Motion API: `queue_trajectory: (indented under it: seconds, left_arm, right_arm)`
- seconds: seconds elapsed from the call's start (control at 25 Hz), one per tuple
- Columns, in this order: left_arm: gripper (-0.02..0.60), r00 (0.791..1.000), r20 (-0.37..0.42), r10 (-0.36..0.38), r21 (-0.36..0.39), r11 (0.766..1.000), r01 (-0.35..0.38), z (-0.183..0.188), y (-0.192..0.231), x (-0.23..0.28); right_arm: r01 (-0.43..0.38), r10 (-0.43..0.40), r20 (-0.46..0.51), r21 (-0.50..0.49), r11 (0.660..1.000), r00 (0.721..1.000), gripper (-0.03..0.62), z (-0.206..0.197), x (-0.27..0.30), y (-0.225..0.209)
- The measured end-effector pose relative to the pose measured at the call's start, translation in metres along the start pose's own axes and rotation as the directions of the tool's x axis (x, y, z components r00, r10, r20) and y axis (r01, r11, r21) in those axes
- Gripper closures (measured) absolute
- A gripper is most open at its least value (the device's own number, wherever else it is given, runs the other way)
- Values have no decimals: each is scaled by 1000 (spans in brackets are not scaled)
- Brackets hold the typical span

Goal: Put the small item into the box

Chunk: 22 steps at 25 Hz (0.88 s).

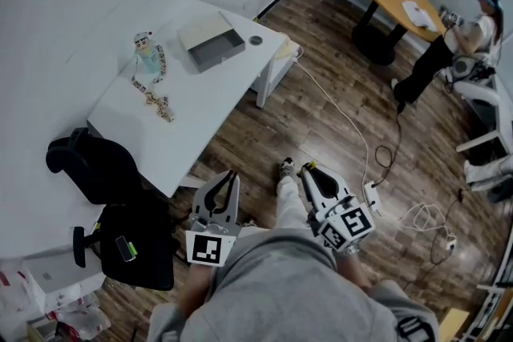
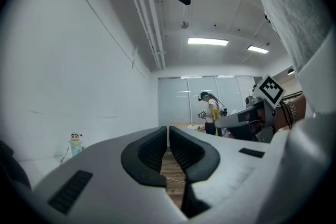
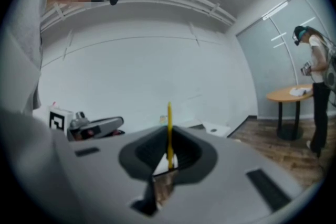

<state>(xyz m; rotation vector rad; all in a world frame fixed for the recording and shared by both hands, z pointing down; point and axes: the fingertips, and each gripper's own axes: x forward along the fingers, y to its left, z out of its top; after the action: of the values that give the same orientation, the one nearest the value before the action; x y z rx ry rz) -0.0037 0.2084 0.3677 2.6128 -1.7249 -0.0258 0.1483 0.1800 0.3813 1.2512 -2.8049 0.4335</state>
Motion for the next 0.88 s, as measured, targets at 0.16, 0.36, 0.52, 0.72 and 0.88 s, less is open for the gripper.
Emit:
queue_trajectory:
  seconds: [0.16, 0.36, 0.52, 0.72, 0.88]
  left_arm:
    - [535, 999, 2, 41, 2, 999, -41, -2, 11, 27]
    - [535, 997, -17, 80, -2, 997, -80, -2, 21, 74]
    - [535, 991, -24, 135, -3, 991, -135, 2, 30, 113]
    - [535, 978, -25, 205, 6, 979, -205, 6, 42, 157]
    - [535, 967, -15, 255, 12, 967, -255, 10, 45, 191]
  right_arm:
    - [-49, 49, -15, -6, 999, 999, 546, 5, 30, -20]
    - [-111, 111, -32, -3, 994, 993, 546, 19, 70, -55]
    - [-168, 168, -54, 4, 986, 984, 546, 32, 101, -85]
    - [-245, 244, -77, -7, 969, 967, 547, 49, 139, -119]
    - [-301, 299, -87, -11, 953, 950, 546, 61, 164, -146]
